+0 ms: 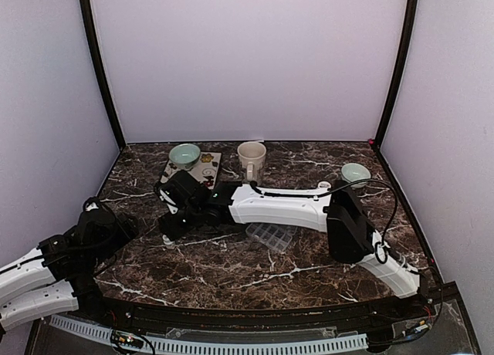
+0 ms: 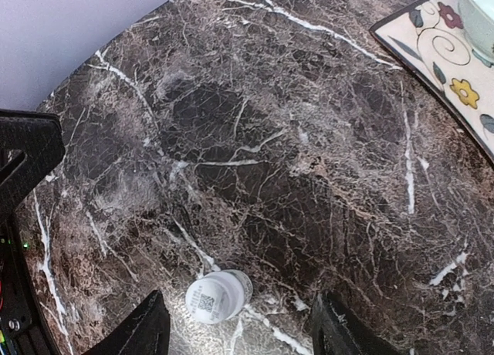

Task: Sort the pills into containers
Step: Pick up the pill bottle from the center of the board.

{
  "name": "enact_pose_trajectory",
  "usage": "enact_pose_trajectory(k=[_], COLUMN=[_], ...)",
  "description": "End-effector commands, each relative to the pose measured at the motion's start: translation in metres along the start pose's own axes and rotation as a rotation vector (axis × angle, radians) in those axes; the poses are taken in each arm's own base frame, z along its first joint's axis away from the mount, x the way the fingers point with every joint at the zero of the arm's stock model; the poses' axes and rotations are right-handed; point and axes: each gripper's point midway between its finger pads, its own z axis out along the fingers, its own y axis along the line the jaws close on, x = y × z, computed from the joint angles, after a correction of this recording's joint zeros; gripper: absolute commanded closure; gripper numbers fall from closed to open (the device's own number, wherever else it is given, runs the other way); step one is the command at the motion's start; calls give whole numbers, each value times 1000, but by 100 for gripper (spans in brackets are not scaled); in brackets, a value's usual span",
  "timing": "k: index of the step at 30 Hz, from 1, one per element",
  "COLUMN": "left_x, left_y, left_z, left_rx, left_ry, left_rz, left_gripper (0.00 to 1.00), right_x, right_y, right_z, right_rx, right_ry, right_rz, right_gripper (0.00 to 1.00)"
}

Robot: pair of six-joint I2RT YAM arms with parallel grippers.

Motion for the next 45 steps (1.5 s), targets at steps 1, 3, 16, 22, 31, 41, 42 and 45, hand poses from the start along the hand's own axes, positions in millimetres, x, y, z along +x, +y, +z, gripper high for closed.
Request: enact_pose_trajectory(k=[1, 3, 16, 22, 31, 41, 42, 45], left_x=[2, 2, 4, 3, 5, 5, 5, 6], left_y=[11, 11, 11, 11, 12, 11, 11, 11], left_z=[1, 1, 3, 3, 5, 6, 6, 6], left_rx=[-34, -33, -24, -20, -20, -15, -15, -14], left_ry=[-9, -9, -8, -14, -14, -15, -16, -15], left_rz=[1, -2, -8, -12, -13, -18, -16, -16], left_gripper=[22, 22, 22, 22, 22, 22, 22, 22], right_x=[0, 2, 12, 18, 25, 31, 30, 30], right_y=[19, 21, 28, 28, 29, 27, 26, 26], right_z=[4, 6, 16, 22, 27, 32, 33, 34], right_rx=[-58, -65, -111, -111, -123, -115, -114, -113], right_ry=[6, 10, 48, 65, 81, 98, 97, 96], right_rz=[2, 1, 4, 1, 1, 1, 1, 4], right_gripper=[37, 37, 37, 37, 40, 43, 44, 47])
